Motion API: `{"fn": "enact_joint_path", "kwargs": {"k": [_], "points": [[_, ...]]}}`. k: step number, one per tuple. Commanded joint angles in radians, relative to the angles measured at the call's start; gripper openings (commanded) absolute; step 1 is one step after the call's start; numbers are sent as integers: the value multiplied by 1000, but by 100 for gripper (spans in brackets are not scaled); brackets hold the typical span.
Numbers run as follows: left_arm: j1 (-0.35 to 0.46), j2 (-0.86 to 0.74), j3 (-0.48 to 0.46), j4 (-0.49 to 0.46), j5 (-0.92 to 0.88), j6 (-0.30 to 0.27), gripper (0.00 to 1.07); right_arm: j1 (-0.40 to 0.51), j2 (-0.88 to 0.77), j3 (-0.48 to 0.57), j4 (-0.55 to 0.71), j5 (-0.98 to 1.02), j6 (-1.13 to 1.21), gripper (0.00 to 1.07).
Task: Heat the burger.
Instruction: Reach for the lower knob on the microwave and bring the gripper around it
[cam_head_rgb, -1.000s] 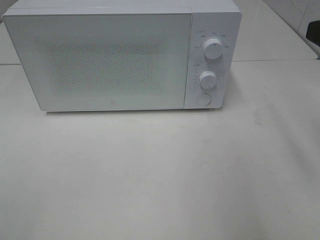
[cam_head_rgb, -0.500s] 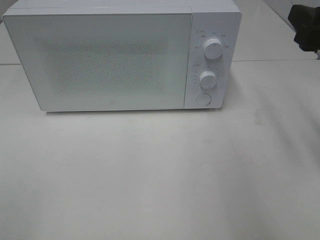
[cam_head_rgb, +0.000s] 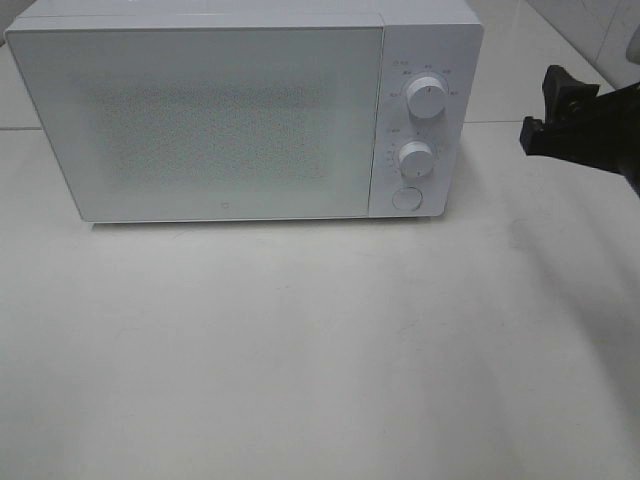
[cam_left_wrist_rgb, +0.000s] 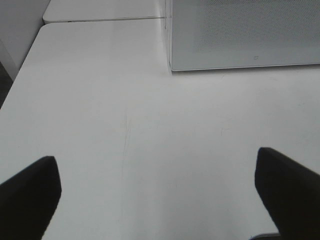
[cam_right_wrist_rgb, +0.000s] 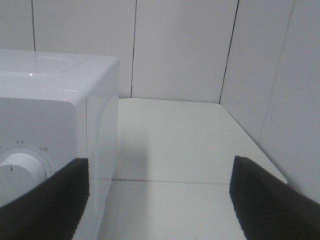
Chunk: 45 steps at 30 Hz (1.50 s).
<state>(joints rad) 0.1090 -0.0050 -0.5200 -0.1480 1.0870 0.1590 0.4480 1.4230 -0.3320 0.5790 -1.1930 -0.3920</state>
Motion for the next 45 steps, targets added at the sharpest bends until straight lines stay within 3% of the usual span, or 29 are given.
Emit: {"fn": "enact_joint_path", "kwargs": {"k": [1,6,11,23,34,45], "points": [[4,-23,2,0,-12,-3,98,53,33,0,91,-117,-27,75],[4,-23,2,0,-12,-3,98,168,118,-1,201,-208,-29,75],[4,-22,2,0,-12,-3,98,217,162,-12,234,-206,-27,75],[4,-17,2,1,-12,-3,98,349,242,-85,468,-209,-45,75],[4,-17,2,1,-12,-3,98,417,319,-173,486,-208,-134,75],[4,-17,2,1,-12,-3,98,420,433,-286,504,-210,26,76]]}}
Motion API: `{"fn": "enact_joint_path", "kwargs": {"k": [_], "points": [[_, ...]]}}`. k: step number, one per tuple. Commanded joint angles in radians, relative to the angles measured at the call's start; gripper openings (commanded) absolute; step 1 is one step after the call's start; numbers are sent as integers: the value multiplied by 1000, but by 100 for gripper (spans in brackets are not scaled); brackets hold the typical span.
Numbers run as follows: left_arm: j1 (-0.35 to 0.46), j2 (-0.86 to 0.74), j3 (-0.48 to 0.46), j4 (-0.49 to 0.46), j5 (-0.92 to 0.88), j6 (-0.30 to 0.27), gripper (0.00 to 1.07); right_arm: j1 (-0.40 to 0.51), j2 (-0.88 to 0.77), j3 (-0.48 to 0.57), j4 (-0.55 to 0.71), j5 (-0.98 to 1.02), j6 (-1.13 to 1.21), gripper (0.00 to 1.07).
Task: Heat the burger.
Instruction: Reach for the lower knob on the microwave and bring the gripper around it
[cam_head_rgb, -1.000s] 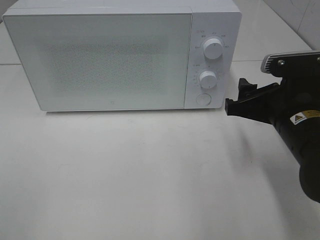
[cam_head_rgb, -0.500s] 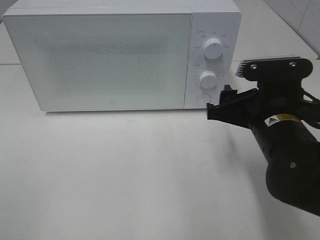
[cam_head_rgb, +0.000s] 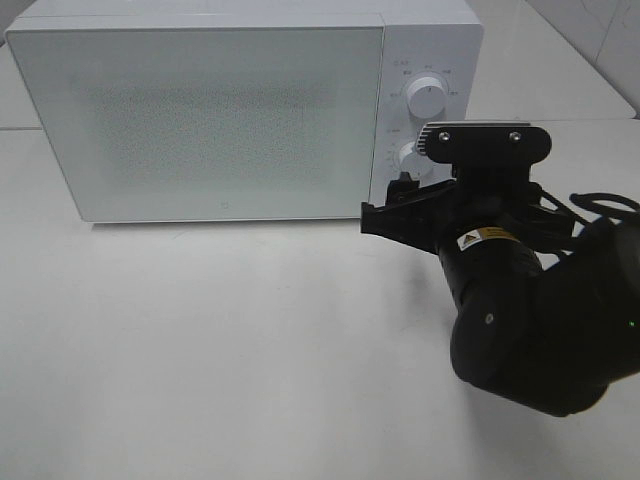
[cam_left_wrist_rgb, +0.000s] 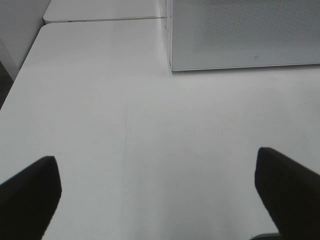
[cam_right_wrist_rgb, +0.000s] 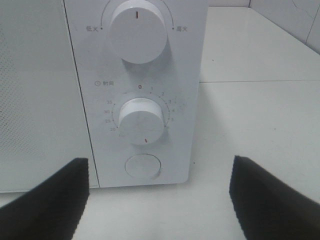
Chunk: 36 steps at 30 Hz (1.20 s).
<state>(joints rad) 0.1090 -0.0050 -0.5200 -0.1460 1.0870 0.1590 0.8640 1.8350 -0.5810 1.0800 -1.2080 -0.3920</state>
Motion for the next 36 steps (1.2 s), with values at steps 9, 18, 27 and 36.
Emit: {"fn": "enact_joint_path", "kwargs": {"k": [9,18,27,36], "points": [[4,-17,2,-1,-12,-3,98,-56,60,-128,3,-195,28,76],[4,-17,2,-1,-12,-3,98,-83,143,-190,-47,-198,35,76],[4,-17,2,-1,-12,-3,98,-127,206,-254,-45,-198,11,76],[4,-17,2,-1,-12,-3,98,-145,247,-306,-45,-198,-16,76]]}}
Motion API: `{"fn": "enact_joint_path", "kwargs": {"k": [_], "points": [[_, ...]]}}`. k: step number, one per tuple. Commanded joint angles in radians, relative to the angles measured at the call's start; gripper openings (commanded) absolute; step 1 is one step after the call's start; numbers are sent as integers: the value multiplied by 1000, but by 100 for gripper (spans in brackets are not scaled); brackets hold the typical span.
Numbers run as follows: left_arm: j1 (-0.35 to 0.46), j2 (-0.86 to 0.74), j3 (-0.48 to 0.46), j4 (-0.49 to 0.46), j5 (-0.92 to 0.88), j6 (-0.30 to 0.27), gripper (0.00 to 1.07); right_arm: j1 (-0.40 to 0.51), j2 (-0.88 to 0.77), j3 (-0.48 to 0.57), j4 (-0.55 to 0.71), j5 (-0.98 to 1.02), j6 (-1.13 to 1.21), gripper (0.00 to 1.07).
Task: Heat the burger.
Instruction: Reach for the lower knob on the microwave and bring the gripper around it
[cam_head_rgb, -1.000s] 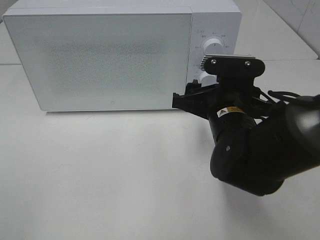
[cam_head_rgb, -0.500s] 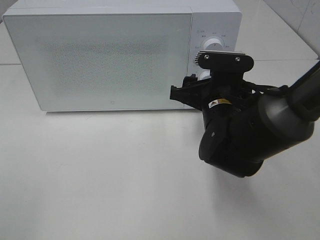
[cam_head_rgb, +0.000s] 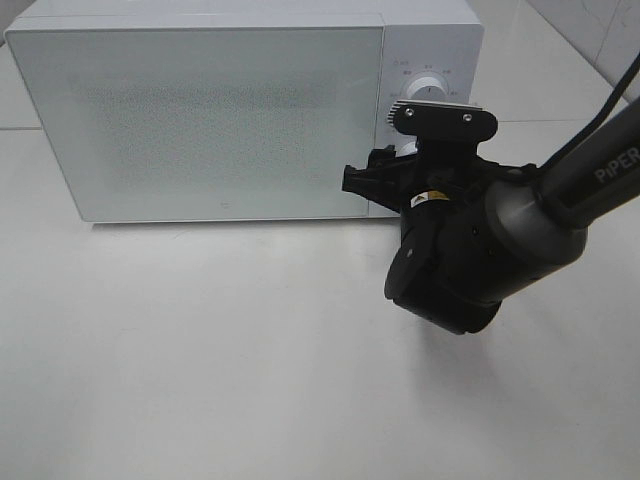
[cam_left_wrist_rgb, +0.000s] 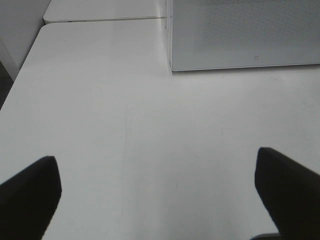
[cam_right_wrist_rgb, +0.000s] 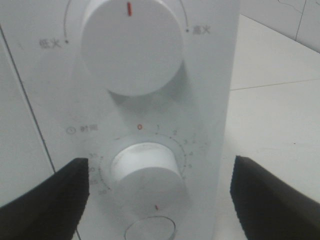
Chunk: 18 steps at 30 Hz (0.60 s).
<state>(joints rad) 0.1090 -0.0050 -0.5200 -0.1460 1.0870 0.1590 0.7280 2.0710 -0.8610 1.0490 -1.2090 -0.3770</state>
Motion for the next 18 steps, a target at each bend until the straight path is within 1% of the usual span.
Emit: {"fn": "enact_joint_path", "kwargs": {"k": [1,18], "points": [[4,-17,2,-1,-12,-3,98,-15,15,-37,-14,-197,-53,76],[4,-17,2,-1,-12,-3,98,-15,15,-37,-12,-196,-41,76]]}}
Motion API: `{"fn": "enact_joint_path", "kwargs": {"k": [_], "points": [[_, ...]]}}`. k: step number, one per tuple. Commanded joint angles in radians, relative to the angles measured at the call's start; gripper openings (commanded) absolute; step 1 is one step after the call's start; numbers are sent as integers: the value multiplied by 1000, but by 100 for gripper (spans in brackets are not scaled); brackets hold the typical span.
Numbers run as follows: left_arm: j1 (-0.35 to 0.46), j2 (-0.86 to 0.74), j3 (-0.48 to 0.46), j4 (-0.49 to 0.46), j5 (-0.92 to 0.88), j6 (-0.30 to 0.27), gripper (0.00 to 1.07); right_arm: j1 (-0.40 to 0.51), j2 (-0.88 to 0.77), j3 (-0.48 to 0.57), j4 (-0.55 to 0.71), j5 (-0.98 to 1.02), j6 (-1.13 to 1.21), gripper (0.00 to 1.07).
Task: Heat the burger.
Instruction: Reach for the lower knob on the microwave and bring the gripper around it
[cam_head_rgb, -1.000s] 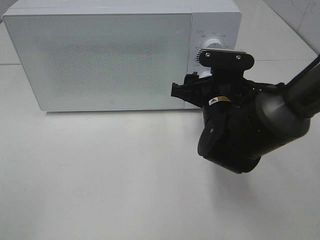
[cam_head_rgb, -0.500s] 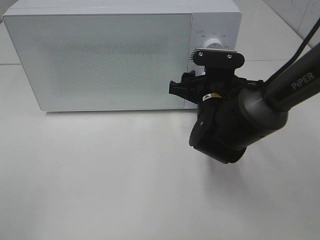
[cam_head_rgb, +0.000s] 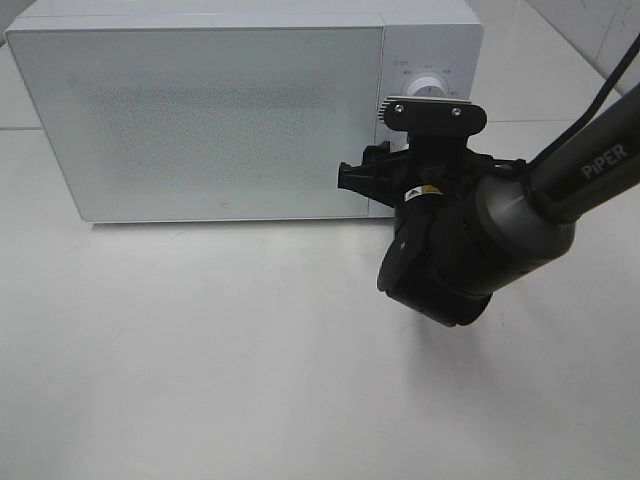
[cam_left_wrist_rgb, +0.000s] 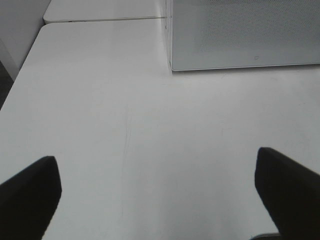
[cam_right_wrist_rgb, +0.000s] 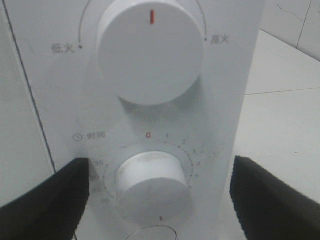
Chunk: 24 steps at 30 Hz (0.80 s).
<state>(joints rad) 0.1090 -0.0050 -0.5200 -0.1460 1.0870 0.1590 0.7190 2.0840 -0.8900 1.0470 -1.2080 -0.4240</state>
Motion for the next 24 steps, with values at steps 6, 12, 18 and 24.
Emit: {"fn": "enact_joint_path", "kwargs": {"k": [6,12,18,24], "points": [[4,-17,2,-1,-12,-3,98,-6,2,-8,-8,-194,63,75],[4,-17,2,-1,-12,-3,98,-6,2,-8,-8,-193,63,75],[4,-17,2,-1,-12,-3,98,-6,2,-8,-15,-193,54,75],[4,-17,2,-1,-12,-3,98,-6,2,-8,-15,-193,54,75]]}}
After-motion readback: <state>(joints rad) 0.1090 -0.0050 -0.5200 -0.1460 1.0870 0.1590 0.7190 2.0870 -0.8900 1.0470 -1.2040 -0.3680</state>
